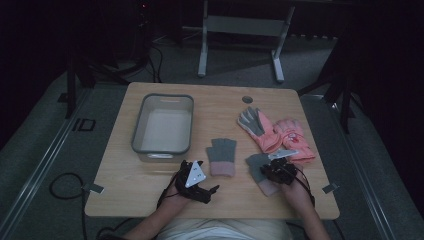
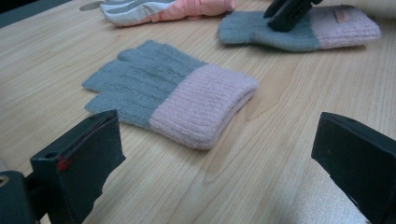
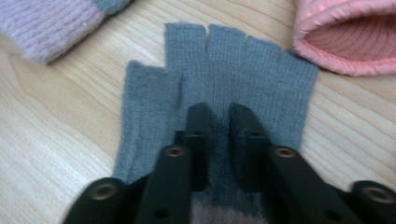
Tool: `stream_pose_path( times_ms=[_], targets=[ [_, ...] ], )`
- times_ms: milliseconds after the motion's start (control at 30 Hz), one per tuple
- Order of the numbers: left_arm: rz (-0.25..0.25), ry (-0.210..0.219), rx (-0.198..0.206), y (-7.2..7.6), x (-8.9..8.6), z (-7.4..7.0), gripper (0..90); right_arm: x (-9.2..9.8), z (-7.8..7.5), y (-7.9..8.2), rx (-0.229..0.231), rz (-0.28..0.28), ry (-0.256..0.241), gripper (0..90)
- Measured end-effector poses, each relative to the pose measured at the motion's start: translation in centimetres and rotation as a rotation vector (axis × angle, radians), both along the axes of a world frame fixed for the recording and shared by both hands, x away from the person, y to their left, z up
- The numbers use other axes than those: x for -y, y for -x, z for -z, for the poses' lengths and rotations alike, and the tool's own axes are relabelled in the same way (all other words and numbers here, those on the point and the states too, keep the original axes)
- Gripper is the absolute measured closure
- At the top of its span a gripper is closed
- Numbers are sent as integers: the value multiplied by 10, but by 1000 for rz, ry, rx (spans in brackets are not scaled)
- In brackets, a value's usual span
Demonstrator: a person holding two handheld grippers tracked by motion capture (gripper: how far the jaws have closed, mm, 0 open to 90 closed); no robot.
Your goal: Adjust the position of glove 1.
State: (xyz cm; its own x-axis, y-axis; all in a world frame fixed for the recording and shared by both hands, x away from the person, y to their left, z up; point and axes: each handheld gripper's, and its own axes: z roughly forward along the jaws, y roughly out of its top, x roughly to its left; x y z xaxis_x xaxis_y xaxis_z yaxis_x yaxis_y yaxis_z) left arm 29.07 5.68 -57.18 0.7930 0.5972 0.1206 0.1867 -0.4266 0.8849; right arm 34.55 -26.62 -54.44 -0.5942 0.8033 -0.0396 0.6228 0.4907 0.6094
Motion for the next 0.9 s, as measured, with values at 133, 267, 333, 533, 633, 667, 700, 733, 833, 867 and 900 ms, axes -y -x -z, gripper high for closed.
stream_pose_path(
  times_ms=[133, 267, 333, 533, 633, 667, 700, 733, 833, 867, 900],
  targets=[
    [-1, 2, -1, 0, 0, 0, 14, -7, -6, 5, 9, 33, 35, 852],
    [2, 8, -2, 0, 0, 0, 14, -8, -28, 24, 54, 108, -24, 855],
    [3, 7, -1, 0, 0, 0, 14, -7, -38, 31, 86, 172, -40, 855],
    [2, 8, 1, 0, -1, 0, 14, 3, -43, 37, 88, 271, -40, 853],
    [3, 9, 2, 0, -1, 0, 14, 8, -34, 36, 70, 309, -28, 853],
    [4, 8, 2, 0, -1, 0, 14, 10, -31, 36, 65, 316, -31, 853],
    [5, 8, 3, 0, -1, 0, 14, 12, -26, 35, 56, 326, -31, 852],
    [5, 8, 3, 0, -1, 0, 14, 13, -22, 35, 50, 332, -29, 852],
    [4, 7, 3, 0, 0, 0, 14, 16, -11, 32, 30, 337, -36, 850],
    [4, 8, 2, 0, -1, 0, 14, 16, -9, 32, 26, 335, -35, 843],
    [3, 10, 1, 0, -1, 0, 14, 16, -8, 31, 23, 333, -35, 836]
  ],
)
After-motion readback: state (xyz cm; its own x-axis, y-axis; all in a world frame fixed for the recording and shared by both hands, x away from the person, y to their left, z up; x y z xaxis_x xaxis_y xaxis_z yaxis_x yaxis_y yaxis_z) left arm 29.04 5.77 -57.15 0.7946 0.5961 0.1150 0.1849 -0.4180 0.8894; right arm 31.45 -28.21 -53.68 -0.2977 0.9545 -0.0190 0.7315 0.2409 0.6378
